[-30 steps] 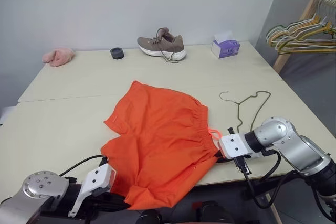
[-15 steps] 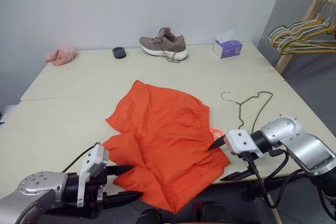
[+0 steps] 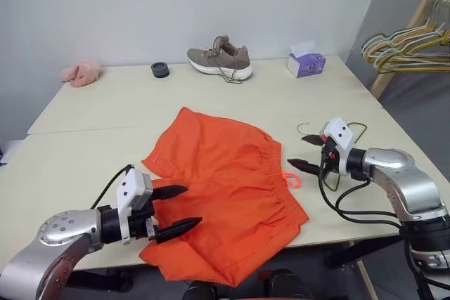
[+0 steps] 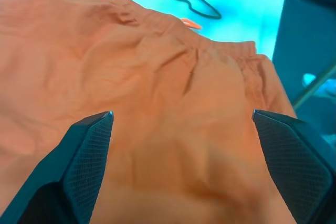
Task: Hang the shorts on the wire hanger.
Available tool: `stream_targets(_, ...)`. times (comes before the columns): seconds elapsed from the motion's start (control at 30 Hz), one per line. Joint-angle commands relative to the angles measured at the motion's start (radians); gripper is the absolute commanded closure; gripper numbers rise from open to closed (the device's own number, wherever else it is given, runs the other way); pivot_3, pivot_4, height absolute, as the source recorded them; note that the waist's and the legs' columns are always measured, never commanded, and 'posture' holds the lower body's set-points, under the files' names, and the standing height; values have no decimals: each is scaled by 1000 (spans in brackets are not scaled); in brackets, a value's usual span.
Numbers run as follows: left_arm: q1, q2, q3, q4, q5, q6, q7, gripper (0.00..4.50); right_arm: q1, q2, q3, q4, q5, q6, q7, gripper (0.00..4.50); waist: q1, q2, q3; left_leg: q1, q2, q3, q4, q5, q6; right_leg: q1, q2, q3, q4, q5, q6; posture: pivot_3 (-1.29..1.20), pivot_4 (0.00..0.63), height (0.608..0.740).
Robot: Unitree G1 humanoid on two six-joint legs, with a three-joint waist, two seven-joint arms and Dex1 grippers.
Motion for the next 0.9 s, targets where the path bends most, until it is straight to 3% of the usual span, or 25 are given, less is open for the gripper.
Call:
stream_targets(0.03, -27, 12, -18, 3, 40, -35, 2, 26, -63, 34, -25, 83, -83, -6, -154, 0, -5, 2, 0, 0, 0, 0, 0, 0, 0, -1, 0, 0, 0, 0, 0, -110, 39, 740)
stream_targets(0.27, -107, -41, -45, 3, 63, -50, 68, 26, -135, 55, 10, 258, -152, 29, -224, 0, -9, 2, 0, -1, 0, 0, 0, 0, 0, 0, 0, 0, 0, 0, 0, -104, 38, 740)
stream_targets(0.5, -118, -36, -78, -4, 78, -61, 73, 26, -199, 69, 54, 474, -180, 56, -190, 0, -23, 3, -1, -1, 0, 0, 0, 0, 0, 0, 0, 0, 0, 0, 0, -102, 42, 740)
stream_targets(0.6, -134, -34, -84, 5, 83, -67, 70, 0, -223, 69, 77, 559, -191, 58, -168, 569, -25, 1, -2, 1, 0, -1, 0, 0, 0, 2, 0, -1, 0, 0, 0, -105, 42, 740)
stream_targets(0.77, -151, -37, -99, 16, 101, -81, 65, 0, -273, 78, 95, 680, -189, 86, -131, 2269, -23, -1, -3, 15, -1, -1, 0, 0, 0, 16, 0, -1, -1, 0, 0, -108, 42, 740)
stream_targets(0.9, -157, -45, -113, 35, 120, -102, 65, 0, -324, 97, 52, 812, -174, 121, -176, 3637, -21, -5, -5, 17, -1, -2, 1, 0, 1, 18, 1, -1, -1, 1, 1, -105, 42, 740)
